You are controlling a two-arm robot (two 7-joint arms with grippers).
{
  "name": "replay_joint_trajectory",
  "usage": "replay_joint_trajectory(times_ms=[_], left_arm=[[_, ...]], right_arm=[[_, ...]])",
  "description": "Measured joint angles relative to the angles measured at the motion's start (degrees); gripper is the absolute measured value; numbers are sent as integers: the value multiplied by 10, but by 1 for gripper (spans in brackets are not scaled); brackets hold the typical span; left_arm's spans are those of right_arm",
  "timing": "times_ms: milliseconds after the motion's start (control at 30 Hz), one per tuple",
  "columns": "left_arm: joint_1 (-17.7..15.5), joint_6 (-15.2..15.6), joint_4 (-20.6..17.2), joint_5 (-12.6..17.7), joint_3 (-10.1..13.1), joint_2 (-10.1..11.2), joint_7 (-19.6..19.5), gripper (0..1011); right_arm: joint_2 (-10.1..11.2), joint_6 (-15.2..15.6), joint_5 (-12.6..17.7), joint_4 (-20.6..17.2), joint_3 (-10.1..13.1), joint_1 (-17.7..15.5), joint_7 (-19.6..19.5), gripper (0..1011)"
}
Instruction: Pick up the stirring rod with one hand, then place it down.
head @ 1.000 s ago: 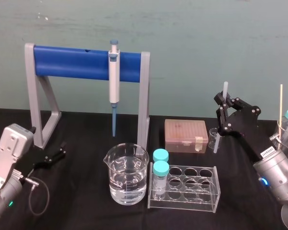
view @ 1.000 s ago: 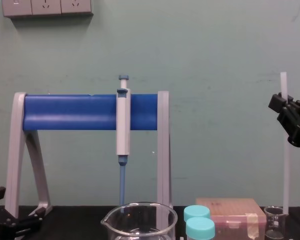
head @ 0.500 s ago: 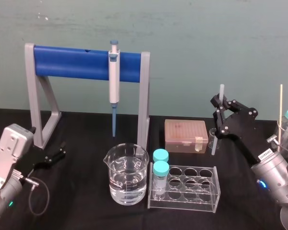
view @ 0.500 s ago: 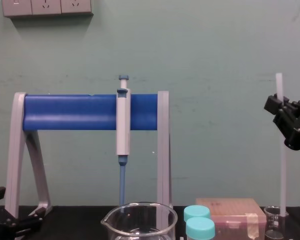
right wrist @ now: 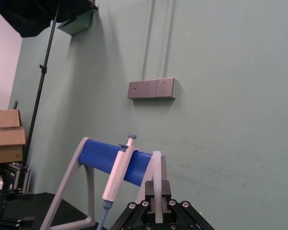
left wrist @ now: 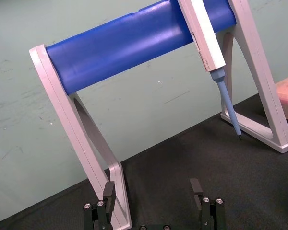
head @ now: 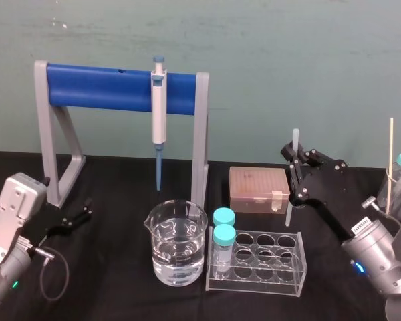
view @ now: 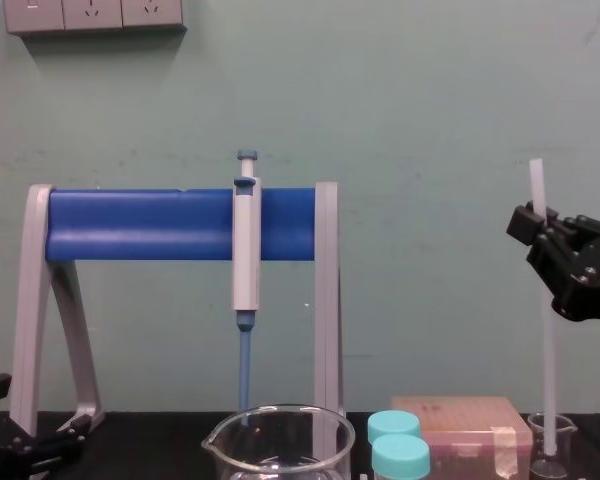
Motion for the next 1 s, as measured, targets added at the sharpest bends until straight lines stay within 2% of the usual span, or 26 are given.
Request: replay_joint_trajectory(times_ms=[1000], left_arm=[[0,0,0,0,0,0,0,1001]], right_arm=[[-4,13,-21,-25,-4,-28,-20,72]])
